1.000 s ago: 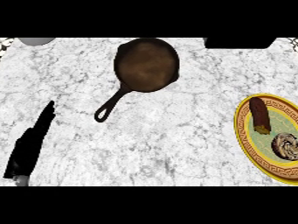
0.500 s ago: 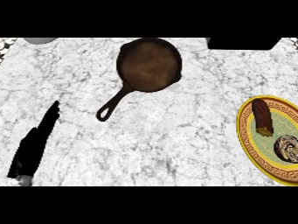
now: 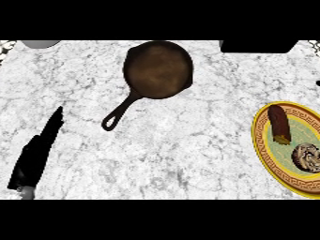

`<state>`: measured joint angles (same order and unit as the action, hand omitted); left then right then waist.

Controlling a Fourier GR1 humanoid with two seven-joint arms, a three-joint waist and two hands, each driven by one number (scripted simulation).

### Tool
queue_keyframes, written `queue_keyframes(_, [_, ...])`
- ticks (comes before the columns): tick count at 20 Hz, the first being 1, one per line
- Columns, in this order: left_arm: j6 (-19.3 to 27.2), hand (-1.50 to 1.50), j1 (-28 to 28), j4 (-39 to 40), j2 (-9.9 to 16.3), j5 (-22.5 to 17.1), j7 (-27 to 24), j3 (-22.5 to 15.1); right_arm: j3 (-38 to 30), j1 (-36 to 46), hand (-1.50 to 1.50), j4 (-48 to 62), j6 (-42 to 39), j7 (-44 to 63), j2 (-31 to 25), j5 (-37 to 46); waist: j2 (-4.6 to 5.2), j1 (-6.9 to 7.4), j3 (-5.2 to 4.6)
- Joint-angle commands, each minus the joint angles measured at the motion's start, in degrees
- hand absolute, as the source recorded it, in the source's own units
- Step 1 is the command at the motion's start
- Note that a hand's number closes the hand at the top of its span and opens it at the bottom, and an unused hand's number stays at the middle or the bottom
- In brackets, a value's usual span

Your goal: Pick the cupcake from the plate and place it in the pan

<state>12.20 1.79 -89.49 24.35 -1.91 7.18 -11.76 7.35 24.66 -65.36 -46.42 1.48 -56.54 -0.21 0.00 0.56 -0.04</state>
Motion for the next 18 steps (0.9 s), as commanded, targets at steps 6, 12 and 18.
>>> queue_keyframes(6, [-0.2,0.0,0.0,1.4,-3.5,2.4,-1.1,-0.5,5.1,0.4,-1.5,-6.5,-3.2,7.3,3.4,8.8,0.04,-0.44,0.0])
queue_keyframes(12, [-1.6,0.0,0.8,-1.0,-2.2,2.3,-0.2,2.9,7.1,0.9,-1.5,-5.7,-6.5,10.5,6.8,13.9,0.09,-0.12,0.04])
queue_keyframes(18, [-4.4,0.0,1.8,-4.4,-2.4,2.9,3.7,4.9,2.7,-1.9,-1.5,-10.8,-10.7,13.3,8.4,15.0,-0.08,-0.5,0.03])
